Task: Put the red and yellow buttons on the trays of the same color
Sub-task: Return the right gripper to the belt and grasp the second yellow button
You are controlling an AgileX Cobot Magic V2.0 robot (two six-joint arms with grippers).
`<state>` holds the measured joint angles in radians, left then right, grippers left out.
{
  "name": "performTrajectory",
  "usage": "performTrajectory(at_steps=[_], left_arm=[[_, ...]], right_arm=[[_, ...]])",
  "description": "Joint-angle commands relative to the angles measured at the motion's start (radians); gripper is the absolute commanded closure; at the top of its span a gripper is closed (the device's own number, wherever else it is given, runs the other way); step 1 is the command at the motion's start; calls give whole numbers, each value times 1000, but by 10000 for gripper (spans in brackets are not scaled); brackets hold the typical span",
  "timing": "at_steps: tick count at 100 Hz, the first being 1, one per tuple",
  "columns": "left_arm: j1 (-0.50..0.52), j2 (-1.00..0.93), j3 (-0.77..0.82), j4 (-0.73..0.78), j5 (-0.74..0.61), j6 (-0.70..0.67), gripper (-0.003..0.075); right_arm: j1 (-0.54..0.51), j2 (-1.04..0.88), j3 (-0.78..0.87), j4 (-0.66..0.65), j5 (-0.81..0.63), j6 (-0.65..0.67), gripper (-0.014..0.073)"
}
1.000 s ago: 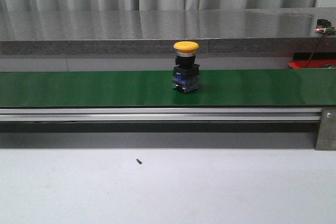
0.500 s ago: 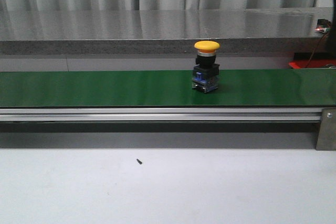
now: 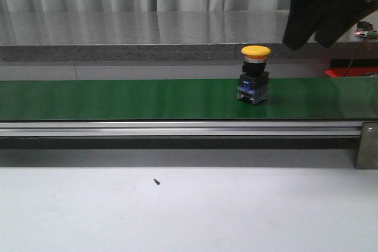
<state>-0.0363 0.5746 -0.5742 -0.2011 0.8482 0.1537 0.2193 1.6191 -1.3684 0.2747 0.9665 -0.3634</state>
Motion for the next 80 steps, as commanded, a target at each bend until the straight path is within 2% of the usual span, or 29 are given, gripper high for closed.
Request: performTrajectory(at_steps=[1,16,47,54,71,80], left_arm=[[-9,3,-26,-12,-51,-13,740],[-9,3,-26,-12,-51,-13,740],[-9,3,-26,-12,-51,-13,740],[-9,3,-26,-12,-51,-13,740],[-9,3,-26,-12,-51,-13,740],[-9,3,-26,-12,-51,-13,740]], right_arm=[[17,-16,-71,21,3,32,95],[32,40,-133,20,32,32,95],[33,135,-178,2,-11,28,102],[33,146,-178,-17,-21,28,150],[33,153,-178,-41,-22,28,366],[33,153,-178,-41,-22,28,400]])
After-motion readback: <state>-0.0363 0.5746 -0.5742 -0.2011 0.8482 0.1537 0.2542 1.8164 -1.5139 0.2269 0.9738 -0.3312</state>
